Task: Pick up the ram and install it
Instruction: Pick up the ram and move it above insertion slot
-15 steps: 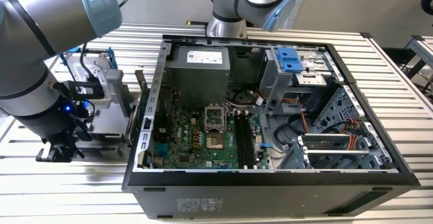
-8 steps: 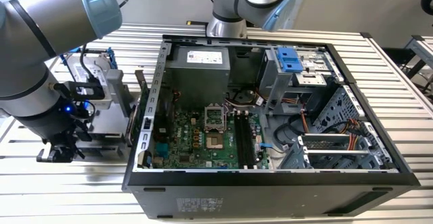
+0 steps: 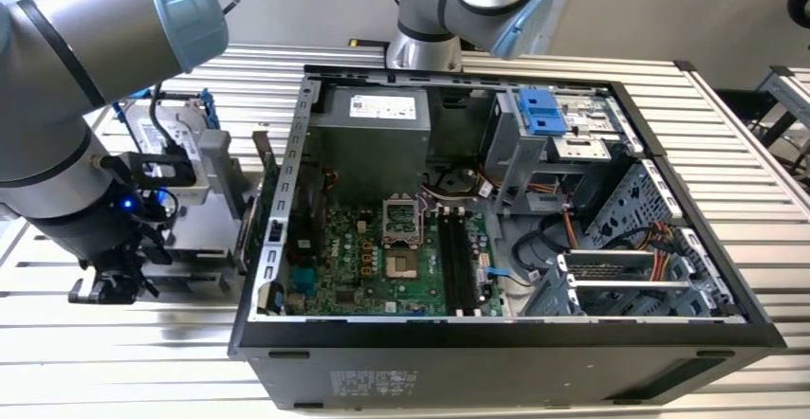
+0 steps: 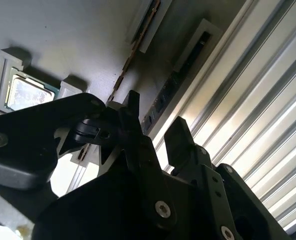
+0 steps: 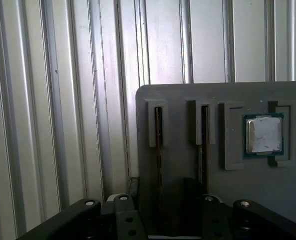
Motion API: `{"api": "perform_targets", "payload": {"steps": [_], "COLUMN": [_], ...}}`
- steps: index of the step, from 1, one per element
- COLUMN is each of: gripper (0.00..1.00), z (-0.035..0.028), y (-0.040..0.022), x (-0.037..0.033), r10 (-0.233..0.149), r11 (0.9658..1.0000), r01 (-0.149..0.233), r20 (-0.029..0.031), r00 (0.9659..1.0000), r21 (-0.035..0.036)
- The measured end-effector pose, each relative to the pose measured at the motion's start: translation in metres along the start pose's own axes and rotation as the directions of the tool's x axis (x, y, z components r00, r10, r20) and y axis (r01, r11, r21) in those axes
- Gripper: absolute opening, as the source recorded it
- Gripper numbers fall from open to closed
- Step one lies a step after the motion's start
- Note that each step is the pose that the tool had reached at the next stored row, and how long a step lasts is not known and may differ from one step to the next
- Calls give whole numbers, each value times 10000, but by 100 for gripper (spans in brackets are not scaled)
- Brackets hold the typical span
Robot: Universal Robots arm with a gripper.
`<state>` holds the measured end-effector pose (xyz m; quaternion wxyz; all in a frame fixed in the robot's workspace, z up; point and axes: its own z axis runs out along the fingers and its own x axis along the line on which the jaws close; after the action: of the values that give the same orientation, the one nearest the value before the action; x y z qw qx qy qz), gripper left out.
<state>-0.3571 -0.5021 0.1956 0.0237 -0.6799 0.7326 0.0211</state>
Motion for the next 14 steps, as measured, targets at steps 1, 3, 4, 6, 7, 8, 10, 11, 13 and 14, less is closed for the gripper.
{"api": "perform_targets", "payload": {"steps": [1,3,4,6,7,8,10,11,13,14], "gripper": [100,0,0,0,0,0,0,0,0,0], "z": [0,0,0,0,0,1,1,1,2,1], "y": [0,0,0,0,0,0,0,0,0,0], "x": [0,0,0,0,0,0,0,0,0,0], "r10": [0,0,0,0,0,0,0,0,0,0], "r11": [10000,10000,10000,10000,10000,10000,10000,10000,10000,10000], "r01": [0,0,0,0,0,0,0,0,0,0], "r20": [0,-1,0,0,0,0,0,0,1,0], "r00": [10000,10000,10000,10000,10000,10000,10000,10000,10000,10000], "r21": [0,0,0,0,0,0,0,0,0,-1]}}
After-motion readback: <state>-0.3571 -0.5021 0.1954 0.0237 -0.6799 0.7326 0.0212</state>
